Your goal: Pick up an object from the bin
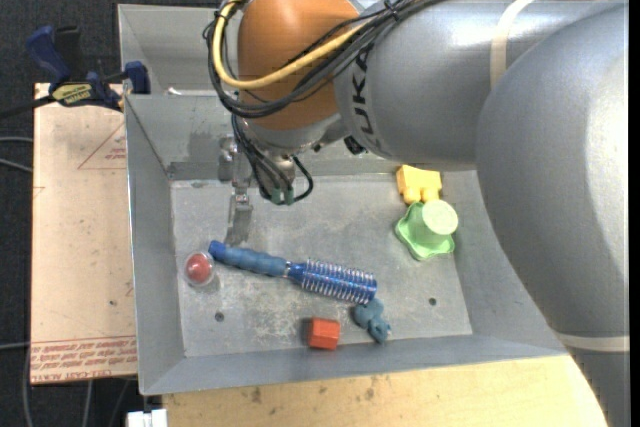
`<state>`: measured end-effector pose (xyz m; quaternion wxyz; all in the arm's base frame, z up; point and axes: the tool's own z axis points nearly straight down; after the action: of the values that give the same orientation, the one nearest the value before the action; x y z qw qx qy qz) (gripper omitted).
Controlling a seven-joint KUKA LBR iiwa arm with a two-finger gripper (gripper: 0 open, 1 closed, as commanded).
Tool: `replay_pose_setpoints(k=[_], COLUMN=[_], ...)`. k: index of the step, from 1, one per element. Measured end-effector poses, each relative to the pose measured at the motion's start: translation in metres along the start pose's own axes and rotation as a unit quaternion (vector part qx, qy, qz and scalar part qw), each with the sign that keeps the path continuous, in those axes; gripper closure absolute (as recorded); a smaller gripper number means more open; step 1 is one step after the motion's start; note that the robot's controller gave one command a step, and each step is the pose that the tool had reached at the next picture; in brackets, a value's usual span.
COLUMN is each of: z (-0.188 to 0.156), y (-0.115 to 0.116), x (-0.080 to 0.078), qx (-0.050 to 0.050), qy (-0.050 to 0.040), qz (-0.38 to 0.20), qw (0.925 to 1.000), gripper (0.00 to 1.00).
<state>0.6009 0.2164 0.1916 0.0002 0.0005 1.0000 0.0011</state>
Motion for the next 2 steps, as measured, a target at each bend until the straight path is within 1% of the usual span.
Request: replay_pose_setpoints(k=[1,2], z=[0.059,0.126], y=[-0.05,-0.041], x=[0.034,0.021], qx=[0.002,0.001], qy=[0.003,0.0021], qz=[-0.061,-0.084], qw=[0.9982,0.9965], gripper=[0.0,0.0])
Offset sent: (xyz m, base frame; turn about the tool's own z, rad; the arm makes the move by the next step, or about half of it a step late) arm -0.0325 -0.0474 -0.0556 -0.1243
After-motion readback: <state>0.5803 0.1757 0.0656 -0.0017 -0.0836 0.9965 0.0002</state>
